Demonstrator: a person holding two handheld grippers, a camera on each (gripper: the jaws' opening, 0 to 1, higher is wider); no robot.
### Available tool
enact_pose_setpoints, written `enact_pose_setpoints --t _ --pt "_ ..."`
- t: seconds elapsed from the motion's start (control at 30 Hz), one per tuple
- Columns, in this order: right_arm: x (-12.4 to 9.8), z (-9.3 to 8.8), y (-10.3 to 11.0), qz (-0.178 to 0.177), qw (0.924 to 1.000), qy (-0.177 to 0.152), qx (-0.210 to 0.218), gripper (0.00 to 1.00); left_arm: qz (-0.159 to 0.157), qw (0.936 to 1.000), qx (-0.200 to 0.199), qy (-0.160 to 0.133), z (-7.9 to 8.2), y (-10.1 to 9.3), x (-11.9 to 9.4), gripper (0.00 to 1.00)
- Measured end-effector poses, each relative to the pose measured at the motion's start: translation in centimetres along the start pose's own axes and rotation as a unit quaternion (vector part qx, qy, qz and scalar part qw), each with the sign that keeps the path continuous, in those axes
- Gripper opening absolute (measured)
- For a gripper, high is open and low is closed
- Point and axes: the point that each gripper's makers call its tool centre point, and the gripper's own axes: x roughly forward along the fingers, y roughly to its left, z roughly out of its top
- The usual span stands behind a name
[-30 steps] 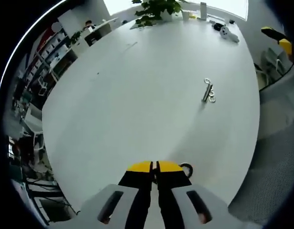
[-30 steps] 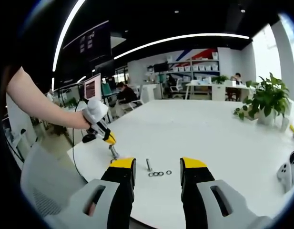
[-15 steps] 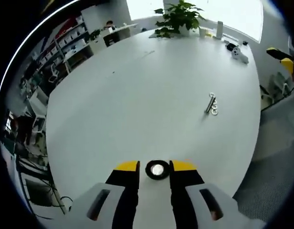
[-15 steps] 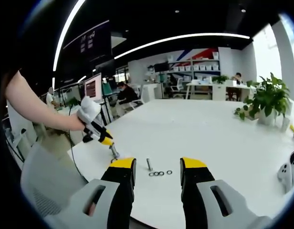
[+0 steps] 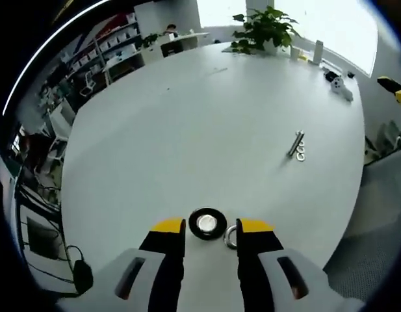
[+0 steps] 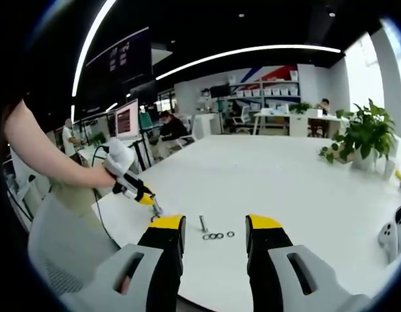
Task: Place the washer onto the threaded stud by aligning its center hole with the stud, sliding it down to the base, and recovering from edge contact or off-axis alignment until the washer reaches the visible bottom stop.
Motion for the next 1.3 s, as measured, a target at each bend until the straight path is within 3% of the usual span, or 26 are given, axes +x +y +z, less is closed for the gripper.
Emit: enact_pose_setpoints --t 0.27,0.93,1.17,1.3 --pt "-0.02 -0.08 -0.13 -0.002 1.0000 0.001 0.001 0.39 0.002 0.9998 -0.021 -0.008 -0.48 0.23 0.47 0.27" --pt "0.05 -0.24 -0.33 -0.006 1.0000 0.006 0.000 0.39 0.012 0.9995 0.030 -0.007 -0.40 0.33 0.52 0.22" --pt "0.04 -0.30 -0.38 -0.007 0.9999 0.007 0.002 0.39 0.012 0.9971 0.074 0.008 -0.34 0.00 0.56 0.19" --pt "0.05 -0.32 -0.41 -0.007 0.9999 0.006 0.003 0.39 0.010 0.9973 0.070 0.017 -0.45 0.19 0.82 0.20"
